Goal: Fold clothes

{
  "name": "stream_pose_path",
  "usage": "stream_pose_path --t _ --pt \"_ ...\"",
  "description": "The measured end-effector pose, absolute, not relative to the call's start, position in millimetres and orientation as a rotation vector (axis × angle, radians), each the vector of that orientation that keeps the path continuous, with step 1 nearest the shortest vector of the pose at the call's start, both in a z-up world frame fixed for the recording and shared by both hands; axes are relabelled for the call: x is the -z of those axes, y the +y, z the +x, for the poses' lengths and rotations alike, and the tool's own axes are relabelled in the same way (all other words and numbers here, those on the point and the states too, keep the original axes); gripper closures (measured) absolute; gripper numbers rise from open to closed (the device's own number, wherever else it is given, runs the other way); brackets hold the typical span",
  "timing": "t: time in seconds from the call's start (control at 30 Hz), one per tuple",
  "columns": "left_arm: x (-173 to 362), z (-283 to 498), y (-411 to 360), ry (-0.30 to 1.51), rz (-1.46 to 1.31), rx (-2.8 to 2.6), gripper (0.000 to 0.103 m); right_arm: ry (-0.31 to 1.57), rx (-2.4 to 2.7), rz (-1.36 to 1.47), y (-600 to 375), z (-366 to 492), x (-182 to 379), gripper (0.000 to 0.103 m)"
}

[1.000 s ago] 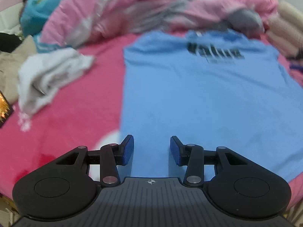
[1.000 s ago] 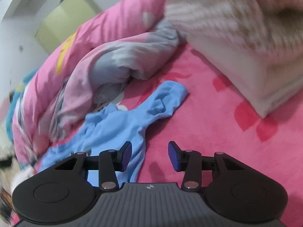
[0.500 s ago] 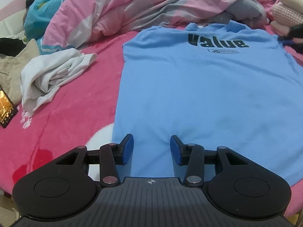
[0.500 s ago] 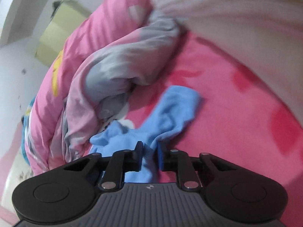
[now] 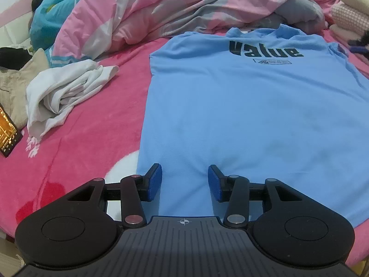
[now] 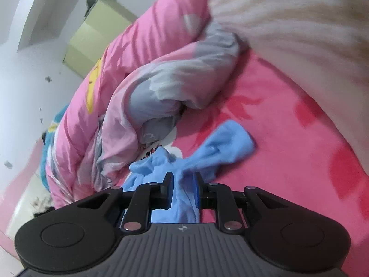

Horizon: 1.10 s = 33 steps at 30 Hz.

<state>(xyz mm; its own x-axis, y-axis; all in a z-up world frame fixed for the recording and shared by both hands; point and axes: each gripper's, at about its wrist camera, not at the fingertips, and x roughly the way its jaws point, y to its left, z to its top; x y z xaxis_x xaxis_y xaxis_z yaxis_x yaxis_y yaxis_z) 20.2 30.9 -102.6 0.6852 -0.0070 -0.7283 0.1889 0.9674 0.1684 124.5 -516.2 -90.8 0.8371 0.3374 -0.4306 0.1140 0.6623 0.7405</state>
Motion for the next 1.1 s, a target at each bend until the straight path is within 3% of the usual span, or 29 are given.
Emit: stream_pose_path --t 0.47,0.53,0.57,0.63,0.83,1.1 --pt "102.5 19.4 30.0 0.808 0.245 0.108 0.058 0.703 -0.212 0.848 -495.7 123.5 119.8 0.084" --pt "102.5 19.3 30.5 0.807 0.244 0.108 0.058 0.695 -0.216 0.838 -494.3 122.8 121.1 0.089" --pt "102.6 19.3 30.7 0.807 0.243 0.109 0.058 0.69 -0.21 0.828 -493.4 121.8 120.4 0.099" --pt "102.4 19.3 30.6 0.805 0.244 0.109 0.058 0.657 -0.192 0.805 -493.8 115.7 113.5 0.101" --pt "102.4 19.5 32.3 0.802 0.239 0.115 0.058 0.511 -0.053 0.624 -490.5 73.6 72.2 0.102" --pt "102.7 19.3 35.1 0.791 0.23 0.121 0.057 0.646 0.209 0.343 -472.7 83.9 91.6 0.103"
